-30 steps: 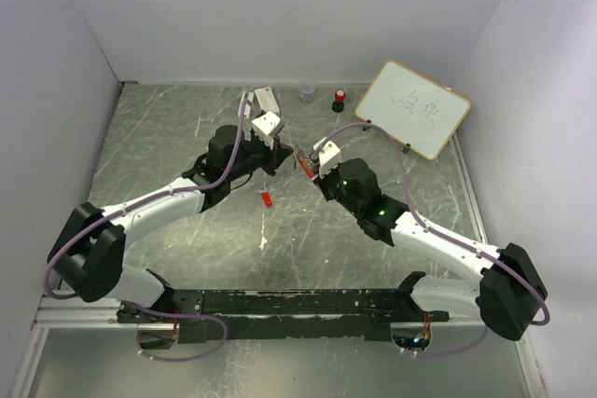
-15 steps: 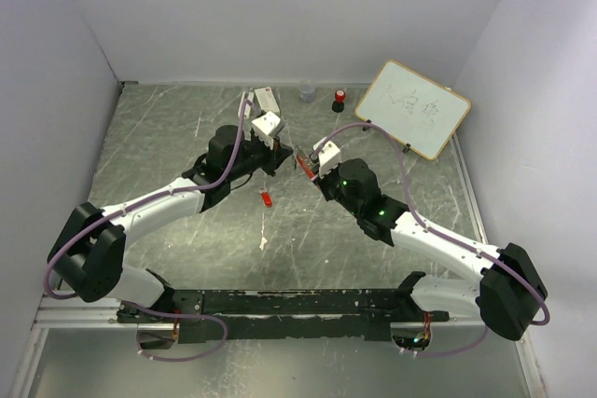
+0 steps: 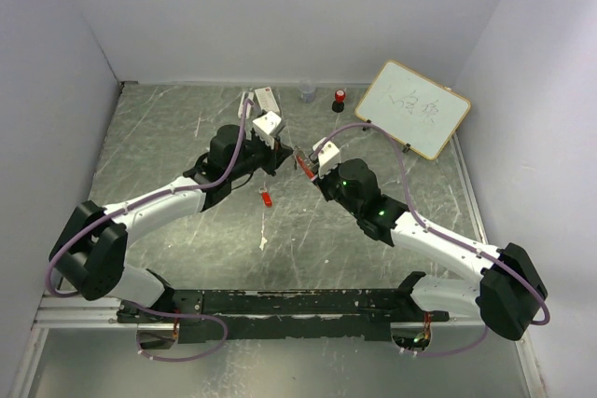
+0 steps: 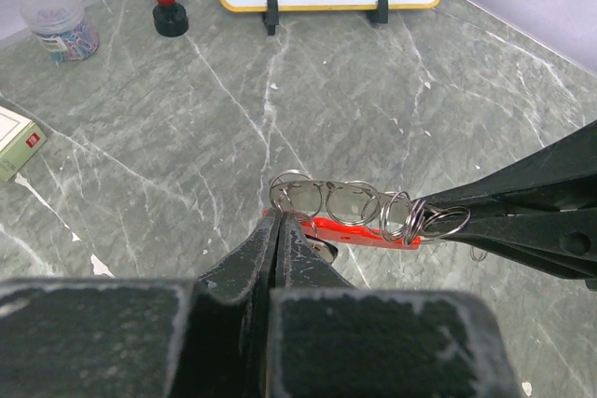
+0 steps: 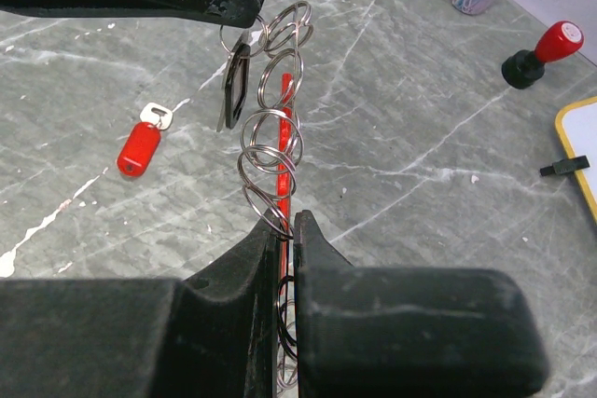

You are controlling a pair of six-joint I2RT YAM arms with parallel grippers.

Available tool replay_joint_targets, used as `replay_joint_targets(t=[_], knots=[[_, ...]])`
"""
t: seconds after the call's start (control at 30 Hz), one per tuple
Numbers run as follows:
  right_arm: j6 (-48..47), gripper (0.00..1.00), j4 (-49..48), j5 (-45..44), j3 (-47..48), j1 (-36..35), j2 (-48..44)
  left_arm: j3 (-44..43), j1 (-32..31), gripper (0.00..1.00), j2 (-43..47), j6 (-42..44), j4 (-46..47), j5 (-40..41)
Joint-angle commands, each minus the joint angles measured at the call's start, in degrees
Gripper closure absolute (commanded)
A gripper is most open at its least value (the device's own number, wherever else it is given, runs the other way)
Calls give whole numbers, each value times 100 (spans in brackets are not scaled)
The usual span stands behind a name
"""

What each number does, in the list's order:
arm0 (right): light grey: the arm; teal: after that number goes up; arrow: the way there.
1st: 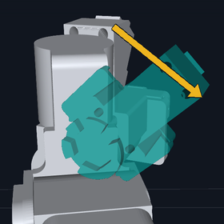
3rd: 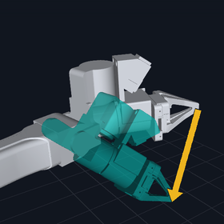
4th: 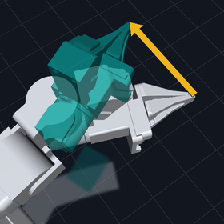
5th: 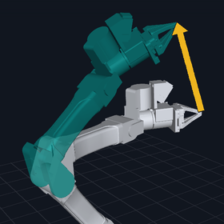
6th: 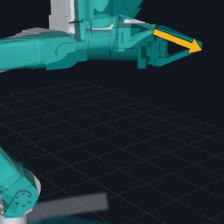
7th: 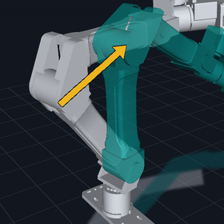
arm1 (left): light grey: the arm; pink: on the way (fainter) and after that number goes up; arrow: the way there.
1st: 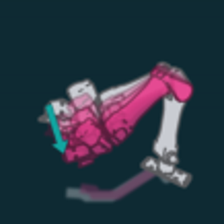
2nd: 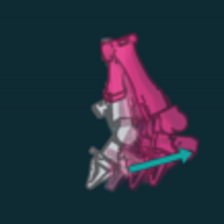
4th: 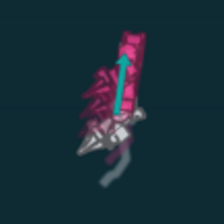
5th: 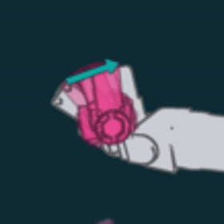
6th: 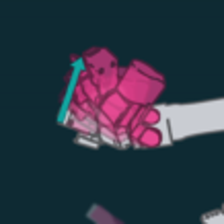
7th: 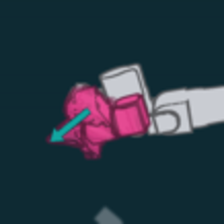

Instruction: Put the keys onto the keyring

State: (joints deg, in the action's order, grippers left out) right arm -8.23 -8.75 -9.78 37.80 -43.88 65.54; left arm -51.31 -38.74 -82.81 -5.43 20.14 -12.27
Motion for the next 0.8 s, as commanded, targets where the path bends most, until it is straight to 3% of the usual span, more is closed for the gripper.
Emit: replay_joint_targets(t=[0.0,0.77], knots=[[-72,100,-241,-4,-54,-35,-94,-248,-46,93,-56,-37,40,153],[-87,100,-254,-24,-81,-68,-143,-308,-43,93,-157,7,-46,301]])
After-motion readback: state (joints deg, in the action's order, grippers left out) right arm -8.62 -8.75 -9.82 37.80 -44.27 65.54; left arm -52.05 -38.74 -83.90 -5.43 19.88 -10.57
